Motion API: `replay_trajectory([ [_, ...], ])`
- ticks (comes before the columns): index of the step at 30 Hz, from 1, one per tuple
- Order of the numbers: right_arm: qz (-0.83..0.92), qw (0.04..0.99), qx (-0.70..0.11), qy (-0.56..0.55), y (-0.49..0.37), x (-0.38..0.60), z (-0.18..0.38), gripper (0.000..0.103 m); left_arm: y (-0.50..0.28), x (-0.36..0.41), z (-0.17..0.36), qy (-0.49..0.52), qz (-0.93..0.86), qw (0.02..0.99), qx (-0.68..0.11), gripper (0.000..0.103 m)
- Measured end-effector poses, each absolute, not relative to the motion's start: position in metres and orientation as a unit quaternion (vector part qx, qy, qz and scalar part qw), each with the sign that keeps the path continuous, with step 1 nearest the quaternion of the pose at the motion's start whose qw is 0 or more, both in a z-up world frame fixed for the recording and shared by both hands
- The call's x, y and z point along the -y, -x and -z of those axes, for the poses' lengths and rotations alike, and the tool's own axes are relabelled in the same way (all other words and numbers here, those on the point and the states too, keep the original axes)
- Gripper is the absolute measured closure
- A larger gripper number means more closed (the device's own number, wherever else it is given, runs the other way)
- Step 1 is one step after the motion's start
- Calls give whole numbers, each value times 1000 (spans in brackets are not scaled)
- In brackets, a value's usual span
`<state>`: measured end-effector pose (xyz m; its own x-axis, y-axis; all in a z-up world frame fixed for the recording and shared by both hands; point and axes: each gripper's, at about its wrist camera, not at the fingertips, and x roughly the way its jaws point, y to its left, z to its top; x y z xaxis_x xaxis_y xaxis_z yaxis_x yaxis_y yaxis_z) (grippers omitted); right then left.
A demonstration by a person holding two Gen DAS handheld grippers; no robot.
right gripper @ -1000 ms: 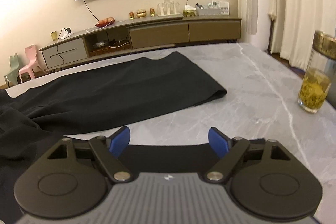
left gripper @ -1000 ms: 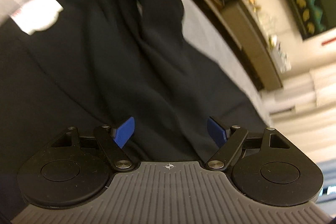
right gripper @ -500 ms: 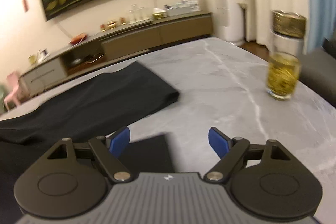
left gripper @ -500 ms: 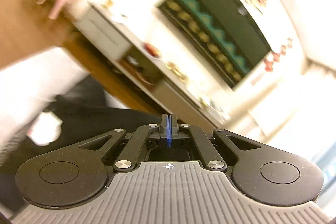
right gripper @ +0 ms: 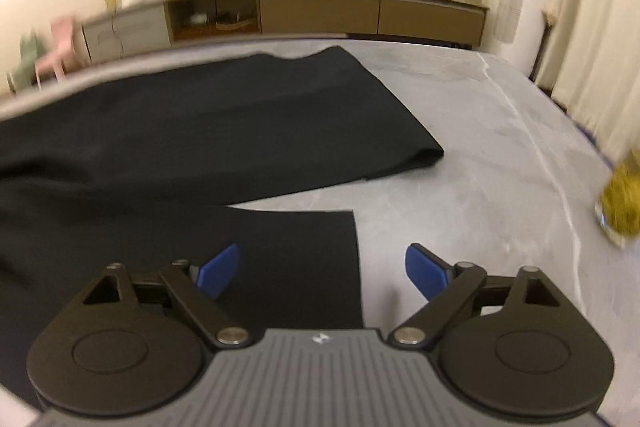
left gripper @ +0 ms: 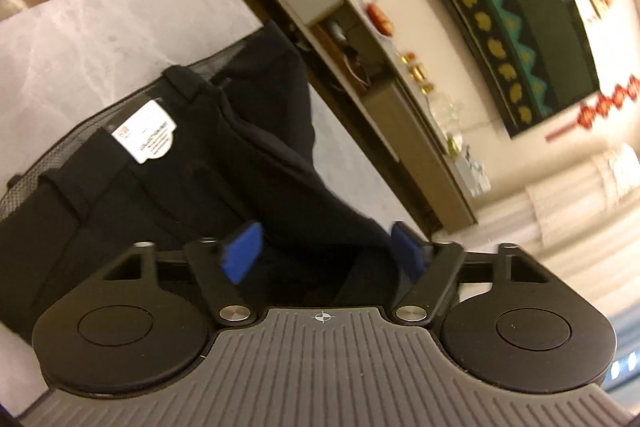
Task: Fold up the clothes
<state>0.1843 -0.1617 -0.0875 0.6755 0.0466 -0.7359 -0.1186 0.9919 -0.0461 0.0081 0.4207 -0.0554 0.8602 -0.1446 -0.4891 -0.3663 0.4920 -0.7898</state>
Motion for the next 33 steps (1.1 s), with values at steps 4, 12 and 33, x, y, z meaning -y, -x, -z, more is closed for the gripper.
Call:
replay_trajectory([
  [4, -81, 915, -390, 55, -190, 153, 91, 54, -20, -419, 54, 504, -78, 821, -259, 28],
  [12, -75, 960, -167, 211, -83, 149, 32, 100, -91, -393, 68, 436, -74, 837, -324, 84],
  [33, -215, 826, -261, 452, 30, 127, 40, 33, -44, -401, 83, 478, -95, 812, -321, 100],
])
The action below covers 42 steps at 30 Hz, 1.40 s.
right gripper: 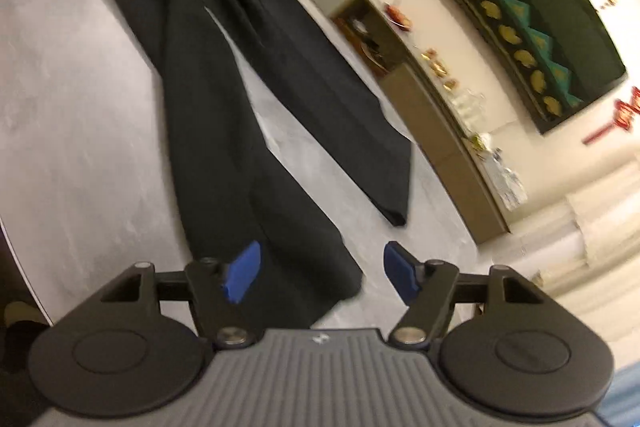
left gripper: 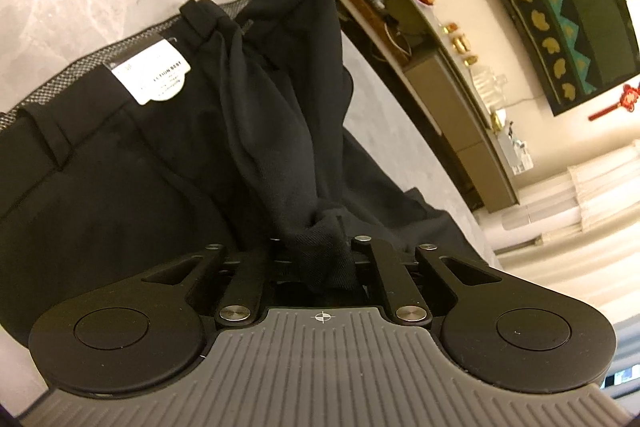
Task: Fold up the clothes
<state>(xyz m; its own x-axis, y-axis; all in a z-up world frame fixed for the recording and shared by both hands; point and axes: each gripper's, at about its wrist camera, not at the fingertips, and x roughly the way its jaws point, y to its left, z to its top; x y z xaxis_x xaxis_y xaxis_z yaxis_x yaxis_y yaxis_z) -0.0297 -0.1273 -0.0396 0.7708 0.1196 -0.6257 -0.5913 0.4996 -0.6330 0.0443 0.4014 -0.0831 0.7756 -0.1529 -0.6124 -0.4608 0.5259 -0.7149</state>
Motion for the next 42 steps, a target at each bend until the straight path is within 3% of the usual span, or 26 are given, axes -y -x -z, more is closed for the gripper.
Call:
replay_trajectory([
  [6, -292, 795, -322, 422, 4, 114, 51, 33, -46, -404, 76, 472, -89, 819, -313, 74],
  [10, -309, 760, -386, 421, -16, 117, 64, 49, -56, -406, 79, 460, -84, 822, -325, 72],
  [11, -313, 756, -401, 412, -22, 123, 66, 49, -60, -407, 82, 456, -84, 822, -331, 74],
  [12, -318, 754, -416, 396, -29, 130, 65, 59, -65, -408, 85, 451, -83, 823, -336, 84],
  [13, -322, 753, -433, 377, -36, 137, 63, 83, -72, -408, 86, 444, -81, 825, -340, 101],
  [14, -324, 754, -441, 364, -42, 142, 61, 100, -80, -408, 85, 432, -74, 831, -344, 103],
  [17, -306, 777, -404, 373, -39, 147, 50, 101, -114, -411, 66, 399, -65, 850, -337, 103],
  [22, -205, 859, -251, 396, -52, 158, -34, 102, -161, -423, -20, 378, -49, 885, -267, 103],
  [25, -173, 882, -173, 403, -38, 163, -85, 102, -140, -423, -84, 371, -19, 908, -195, 103],
  [28, -157, 886, -118, 420, -10, 167, -104, 102, -81, -423, -106, 358, 1, 921, -154, 103],
  [33, -209, 857, -137, 451, 22, 169, -66, 102, 24, -427, -35, 363, -50, 904, -220, 103],
  [38, -317, 768, -258, 492, 46, 139, 13, 101, 82, -441, 84, 450, -142, 812, -344, 103],
  [42, -337, 723, -312, 517, 45, 126, 47, 97, 91, -443, 97, 488, -150, 790, -340, 103],
])
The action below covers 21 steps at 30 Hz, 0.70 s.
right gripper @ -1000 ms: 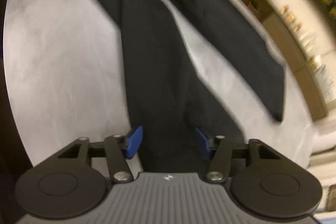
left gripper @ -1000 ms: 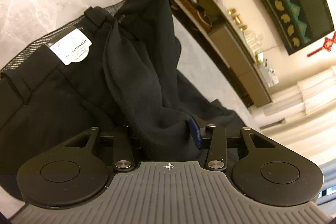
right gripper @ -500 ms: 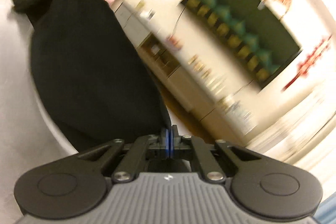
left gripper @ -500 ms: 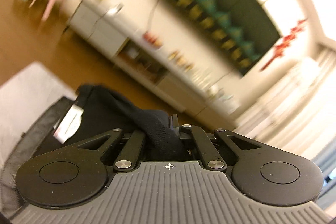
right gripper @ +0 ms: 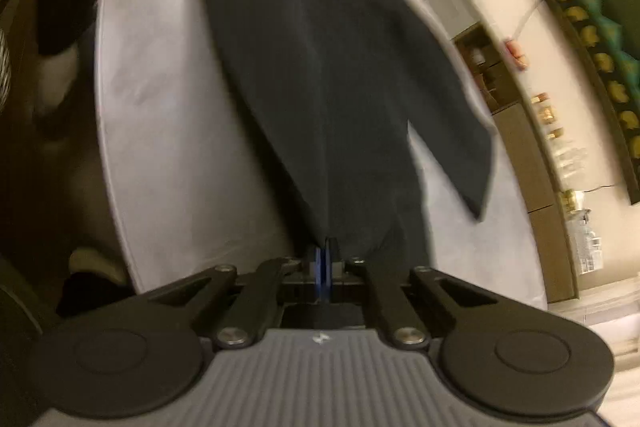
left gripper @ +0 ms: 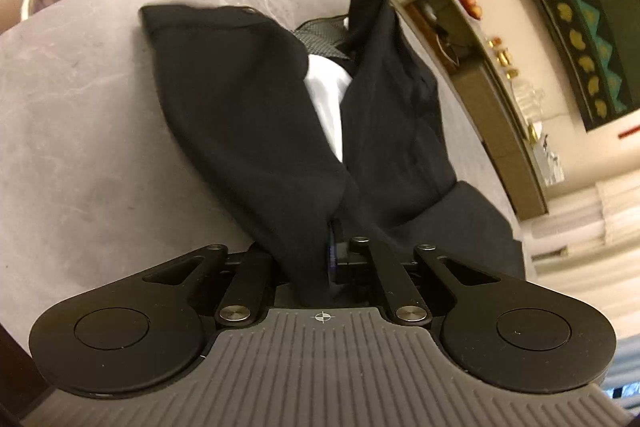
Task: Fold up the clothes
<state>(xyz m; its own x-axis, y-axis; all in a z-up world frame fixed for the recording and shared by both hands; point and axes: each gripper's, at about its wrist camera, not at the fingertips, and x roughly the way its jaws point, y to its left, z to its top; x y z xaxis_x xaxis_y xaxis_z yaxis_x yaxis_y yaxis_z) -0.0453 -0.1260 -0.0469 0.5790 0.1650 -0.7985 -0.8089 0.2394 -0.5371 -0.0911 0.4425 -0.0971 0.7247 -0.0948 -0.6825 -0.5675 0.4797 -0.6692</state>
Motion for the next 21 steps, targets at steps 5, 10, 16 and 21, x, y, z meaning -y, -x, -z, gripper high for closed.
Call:
replay_trajectory([
  [5, -361, 752, -352, 425, 37, 131, 19, 66, 86, -436, 80, 484, -141, 801, -322, 79],
  [10, -330, 844, -356, 227, 2, 154, -13, 57, 92, -446, 87, 502, -172, 790, -306, 76],
  [16, -196, 868, -434, 140, -58, 162, 33, 59, 132, -443, 71, 479, -249, 800, -260, 63],
  [21, -175, 853, -473, 131, -62, 157, 56, 60, 132, -430, 49, 435, -223, 834, -256, 61],
])
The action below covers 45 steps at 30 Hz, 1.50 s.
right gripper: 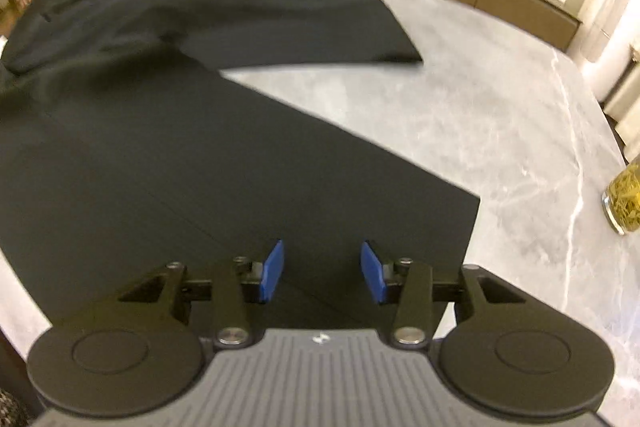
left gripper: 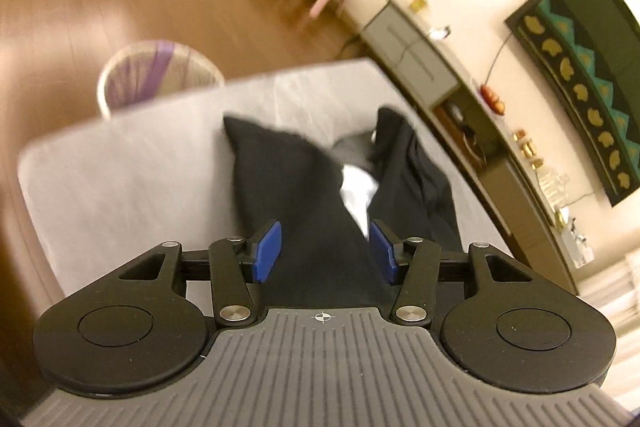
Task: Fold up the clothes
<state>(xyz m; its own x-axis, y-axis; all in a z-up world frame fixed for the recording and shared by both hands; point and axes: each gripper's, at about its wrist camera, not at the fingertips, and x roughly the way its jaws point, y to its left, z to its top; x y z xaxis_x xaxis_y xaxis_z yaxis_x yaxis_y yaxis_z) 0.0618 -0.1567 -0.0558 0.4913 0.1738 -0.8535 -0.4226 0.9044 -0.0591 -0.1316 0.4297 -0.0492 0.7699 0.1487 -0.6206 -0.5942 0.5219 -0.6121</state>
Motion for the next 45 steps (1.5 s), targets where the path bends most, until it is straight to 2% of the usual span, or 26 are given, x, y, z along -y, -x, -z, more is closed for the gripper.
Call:
replay_trajectory([
  [3, -166, 852, -479, 132, -68, 159, 56, 61, 120, -419, 37, 408, -183, 855, -264, 61],
  [5, -153, 856, -476, 134, -79, 164, 56, 61, 92, -404, 40, 393, -129, 861, -296, 60],
  [8, -128, 863, -471, 131, -94, 169, 57, 61, 35, -374, 67, 365, -76, 853, -364, 61],
  [12, -99, 873, -457, 137, -116, 171, 61, 61, -21, -351, 108, 339, -94, 836, -421, 65],
  [17, -64, 886, -436, 145, -148, 177, 61, 61, -59, -347, 117, 330, -111, 845, -407, 67],
  [19, -51, 891, -429, 138, -167, 179, 67, 61, -77, -349, 118, 328, -119, 846, -403, 73],
  [24, 10, 907, -393, 151, -204, 188, 79, 61, -125, -354, 118, 308, -152, 852, -395, 77],
  [26, 45, 907, -375, 187, -215, 191, 88, 66, -140, -350, 117, 290, -171, 857, -390, 77],
  [28, 60, 908, -366, 198, -222, 201, 93, 84, -150, -347, 116, 269, -187, 859, -394, 76],
  [30, 61, 918, -355, 163, -210, 216, 77, 84, -146, -341, 114, 262, -187, 856, -405, 70],
  [32, 52, 931, -339, 125, -191, 229, 55, 79, -128, -330, 107, 258, -168, 860, -408, 66],
  [34, 15, 943, -326, 64, -156, 236, 28, 49, -94, -326, 99, 254, -157, 869, -396, 65],
  [37, -73, 934, -347, -36, -106, 239, 21, 32, -35, -344, 86, 264, -203, 872, -358, 64],
  [40, -85, 917, -384, -62, -73, 232, 37, 31, 13, -380, 76, 290, -268, 868, -301, 61],
  [45, -43, 908, -415, -35, -59, 223, 47, 27, 8, -438, 97, 318, -270, 843, -339, 61],
])
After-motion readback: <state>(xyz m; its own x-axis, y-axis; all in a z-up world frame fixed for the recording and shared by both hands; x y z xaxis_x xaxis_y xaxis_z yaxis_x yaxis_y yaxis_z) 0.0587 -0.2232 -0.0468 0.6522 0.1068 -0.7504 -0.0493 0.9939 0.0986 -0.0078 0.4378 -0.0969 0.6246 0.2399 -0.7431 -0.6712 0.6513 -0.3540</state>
